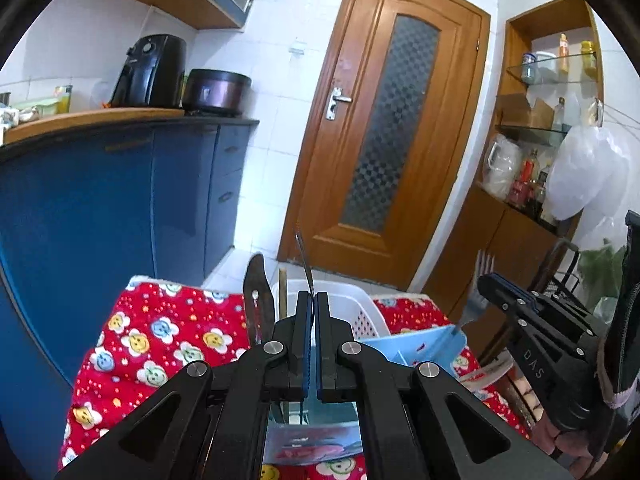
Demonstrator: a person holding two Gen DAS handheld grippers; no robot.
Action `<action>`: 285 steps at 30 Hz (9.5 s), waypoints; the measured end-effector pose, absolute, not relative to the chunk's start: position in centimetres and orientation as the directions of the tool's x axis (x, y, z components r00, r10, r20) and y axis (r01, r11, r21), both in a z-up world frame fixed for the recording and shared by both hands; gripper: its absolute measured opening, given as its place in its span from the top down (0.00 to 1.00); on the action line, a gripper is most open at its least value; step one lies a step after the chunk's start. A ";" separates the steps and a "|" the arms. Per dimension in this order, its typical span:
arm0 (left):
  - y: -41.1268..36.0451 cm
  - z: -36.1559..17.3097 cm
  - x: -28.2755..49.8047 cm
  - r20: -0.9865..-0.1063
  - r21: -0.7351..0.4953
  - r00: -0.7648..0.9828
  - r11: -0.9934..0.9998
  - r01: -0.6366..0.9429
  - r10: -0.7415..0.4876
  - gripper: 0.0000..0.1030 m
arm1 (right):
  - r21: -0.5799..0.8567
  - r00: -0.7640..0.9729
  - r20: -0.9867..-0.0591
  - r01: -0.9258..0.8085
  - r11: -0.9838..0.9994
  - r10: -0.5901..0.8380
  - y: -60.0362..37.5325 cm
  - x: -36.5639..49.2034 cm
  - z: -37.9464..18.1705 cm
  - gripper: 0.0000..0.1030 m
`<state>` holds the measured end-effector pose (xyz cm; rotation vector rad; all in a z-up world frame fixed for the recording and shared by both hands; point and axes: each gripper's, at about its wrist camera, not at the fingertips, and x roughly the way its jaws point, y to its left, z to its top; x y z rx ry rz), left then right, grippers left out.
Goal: Organize utensils
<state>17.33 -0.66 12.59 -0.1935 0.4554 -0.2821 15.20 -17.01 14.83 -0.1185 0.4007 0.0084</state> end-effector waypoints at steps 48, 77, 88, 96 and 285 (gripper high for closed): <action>-1.8 9.1 7.2 -0.544 -0.239 0.742 0.920 0.310 -0.392 0.72 | 0.148 0.833 -0.526 -0.107 0.983 0.170 -19.8 3.2 11.1 0.68; -3.6 -0.1 8.5 -0.730 -0.335 0.535 0.905 0.261 -0.424 0.72 | 0.253 0.707 -0.682 -0.010 0.967 0.186 -22.8 2.5 2.5 0.67; -4.8 -1.6 9.4 -0.750 -0.370 0.491 0.896 0.244 -0.443 0.72 | 0.275 0.693 -0.695 0.011 0.961 0.190 -23.7 2.6 1.4 0.67; -4.9 -1.9 9.8 -0.730 -0.414 0.490 0.878 0.239 -0.477 0.77 | 0.284 0.688 -0.699 0.019 0.959 0.193 -24.1 2.6 0.9 0.67; -1.0 13.4 11.9 -0.508 -0.286 0.756 0.909 0.305 -0.413 0.66 | 0.187 0.897 -0.387 -0.152 0.971 0.215 -19.4 9.5 15.7 0.63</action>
